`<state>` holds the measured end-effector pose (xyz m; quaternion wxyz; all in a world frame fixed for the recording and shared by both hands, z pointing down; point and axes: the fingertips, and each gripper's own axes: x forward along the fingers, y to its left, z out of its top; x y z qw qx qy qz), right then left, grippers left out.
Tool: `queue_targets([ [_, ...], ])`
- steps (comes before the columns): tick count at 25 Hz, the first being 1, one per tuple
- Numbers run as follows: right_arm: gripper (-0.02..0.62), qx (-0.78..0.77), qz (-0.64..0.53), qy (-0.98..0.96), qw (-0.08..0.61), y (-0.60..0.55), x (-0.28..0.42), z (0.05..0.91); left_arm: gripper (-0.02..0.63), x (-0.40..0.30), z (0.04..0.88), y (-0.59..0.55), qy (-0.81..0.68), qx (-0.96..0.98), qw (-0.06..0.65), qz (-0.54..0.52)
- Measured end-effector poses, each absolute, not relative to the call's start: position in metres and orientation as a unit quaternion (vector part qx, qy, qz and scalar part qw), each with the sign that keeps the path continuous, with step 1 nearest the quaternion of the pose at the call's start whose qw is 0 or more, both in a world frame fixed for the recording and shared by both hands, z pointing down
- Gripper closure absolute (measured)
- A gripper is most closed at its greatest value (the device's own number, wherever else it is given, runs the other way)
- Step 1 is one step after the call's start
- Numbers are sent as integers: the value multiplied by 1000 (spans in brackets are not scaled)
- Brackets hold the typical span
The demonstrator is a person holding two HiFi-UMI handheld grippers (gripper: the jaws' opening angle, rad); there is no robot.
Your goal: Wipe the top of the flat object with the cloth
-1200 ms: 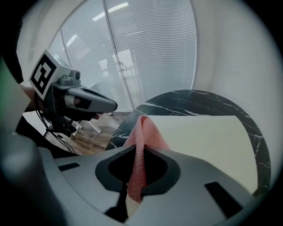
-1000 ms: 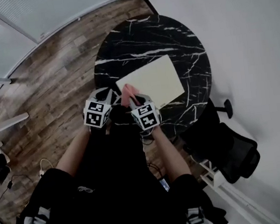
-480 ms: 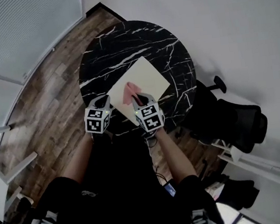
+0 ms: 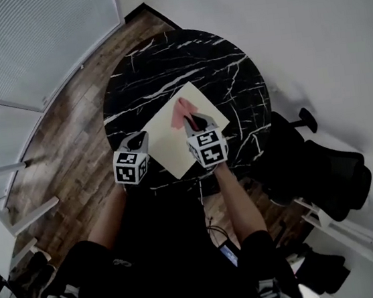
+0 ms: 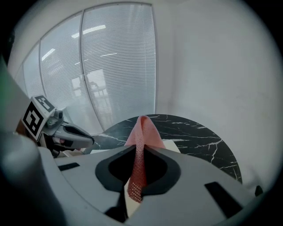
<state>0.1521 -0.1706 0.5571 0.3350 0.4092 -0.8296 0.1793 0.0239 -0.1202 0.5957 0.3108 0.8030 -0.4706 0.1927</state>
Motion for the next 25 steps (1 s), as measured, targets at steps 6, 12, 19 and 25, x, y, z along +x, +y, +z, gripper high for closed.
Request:
queue_targets([
  [6,574,388,191,-837,335,-206,167,578,606,26,597,-127,-508,775,324,188],
  [12,572,393,203,-827,347,-243,186,608,606,26,606,-131,-531,755,324,207],
  [19,572,394,210,-816,368,-264,204,642,606,24,618,-123,-549,732,335,223],
  [25,572,377,195,-809,407,-273,206,668,606,20,628,-114,-557,721,348,222],
])
